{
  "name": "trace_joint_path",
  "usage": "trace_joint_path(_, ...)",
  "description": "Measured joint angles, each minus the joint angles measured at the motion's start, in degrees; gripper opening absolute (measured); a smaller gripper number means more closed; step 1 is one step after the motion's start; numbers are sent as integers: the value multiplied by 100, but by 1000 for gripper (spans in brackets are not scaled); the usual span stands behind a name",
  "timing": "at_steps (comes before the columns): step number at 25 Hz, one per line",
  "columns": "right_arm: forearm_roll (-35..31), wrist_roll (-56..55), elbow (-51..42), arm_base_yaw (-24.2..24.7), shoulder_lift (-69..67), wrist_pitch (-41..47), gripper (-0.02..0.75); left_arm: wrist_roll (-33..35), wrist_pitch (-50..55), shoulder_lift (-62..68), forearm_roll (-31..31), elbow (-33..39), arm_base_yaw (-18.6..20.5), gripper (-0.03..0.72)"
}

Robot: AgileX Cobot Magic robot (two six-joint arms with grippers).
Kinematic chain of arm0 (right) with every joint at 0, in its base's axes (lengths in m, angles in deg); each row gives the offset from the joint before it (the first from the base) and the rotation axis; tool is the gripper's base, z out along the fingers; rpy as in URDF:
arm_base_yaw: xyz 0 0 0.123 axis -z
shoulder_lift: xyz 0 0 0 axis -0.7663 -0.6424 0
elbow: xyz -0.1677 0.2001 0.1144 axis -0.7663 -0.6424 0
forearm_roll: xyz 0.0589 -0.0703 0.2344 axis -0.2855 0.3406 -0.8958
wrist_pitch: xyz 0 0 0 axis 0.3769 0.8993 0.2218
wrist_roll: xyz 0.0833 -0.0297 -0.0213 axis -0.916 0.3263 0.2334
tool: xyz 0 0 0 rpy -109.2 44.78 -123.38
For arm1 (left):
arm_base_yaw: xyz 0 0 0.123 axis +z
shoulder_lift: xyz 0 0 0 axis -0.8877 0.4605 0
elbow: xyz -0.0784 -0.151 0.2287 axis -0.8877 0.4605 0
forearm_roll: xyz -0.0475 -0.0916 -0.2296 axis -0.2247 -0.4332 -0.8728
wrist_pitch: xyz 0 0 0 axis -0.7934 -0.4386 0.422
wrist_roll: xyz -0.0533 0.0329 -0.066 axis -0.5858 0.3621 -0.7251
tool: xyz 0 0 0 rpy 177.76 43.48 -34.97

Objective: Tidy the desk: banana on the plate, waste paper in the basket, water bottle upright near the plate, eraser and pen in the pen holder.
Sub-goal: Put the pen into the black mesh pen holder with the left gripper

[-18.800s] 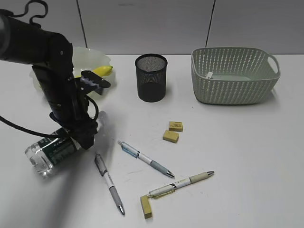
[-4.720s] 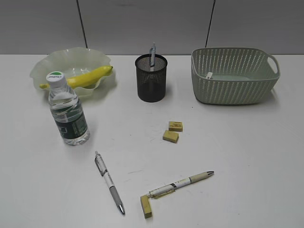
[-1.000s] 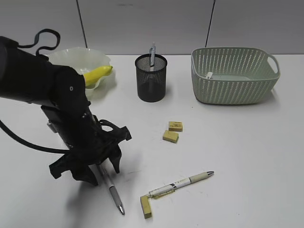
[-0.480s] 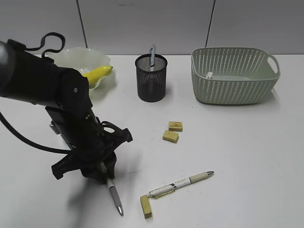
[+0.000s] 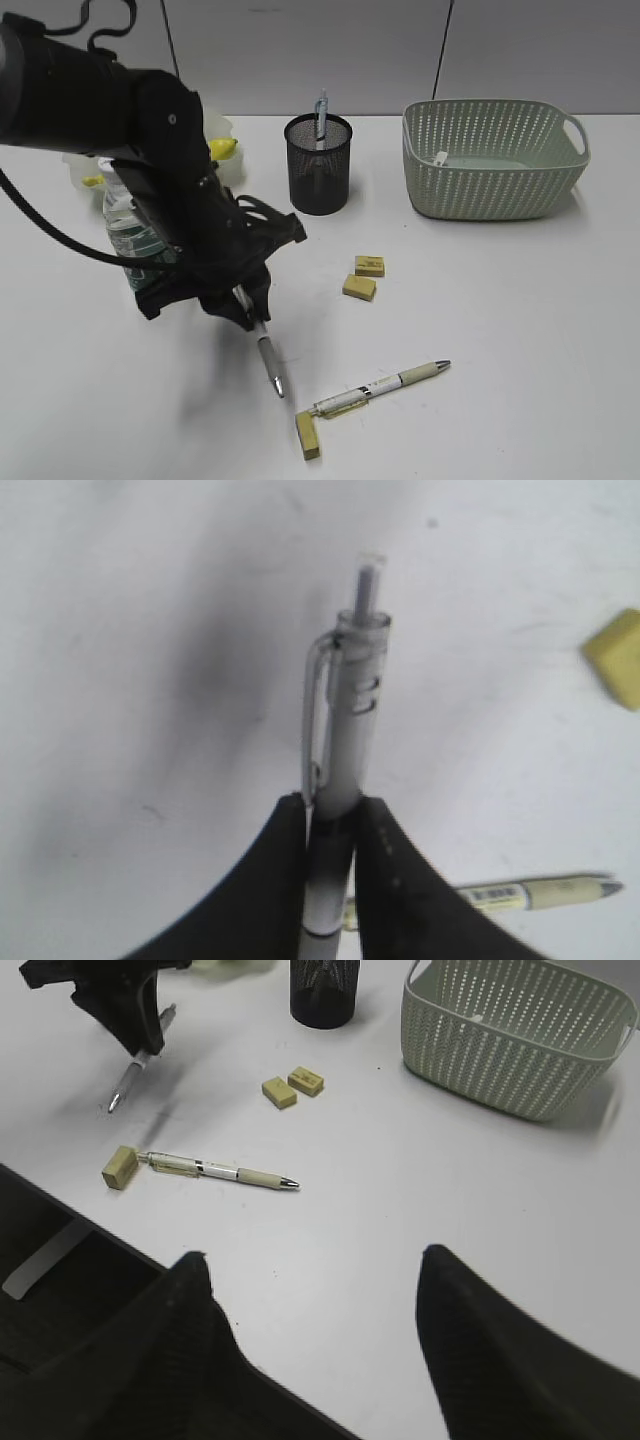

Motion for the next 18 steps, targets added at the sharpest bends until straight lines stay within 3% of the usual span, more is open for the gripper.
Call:
trace_joint_path(8,0,0,0,0,0,-2,509,295,-197,-297,335,-1026,-161,95)
trace_joint_path(13,0,0,0,0,0,-2,509,380,-646,-336,1373,-1629,-171,95)
trace_joint_path(18,0,0,0,0,0,-2,509,409,-2049,-322,2152,-1666,-171,95)
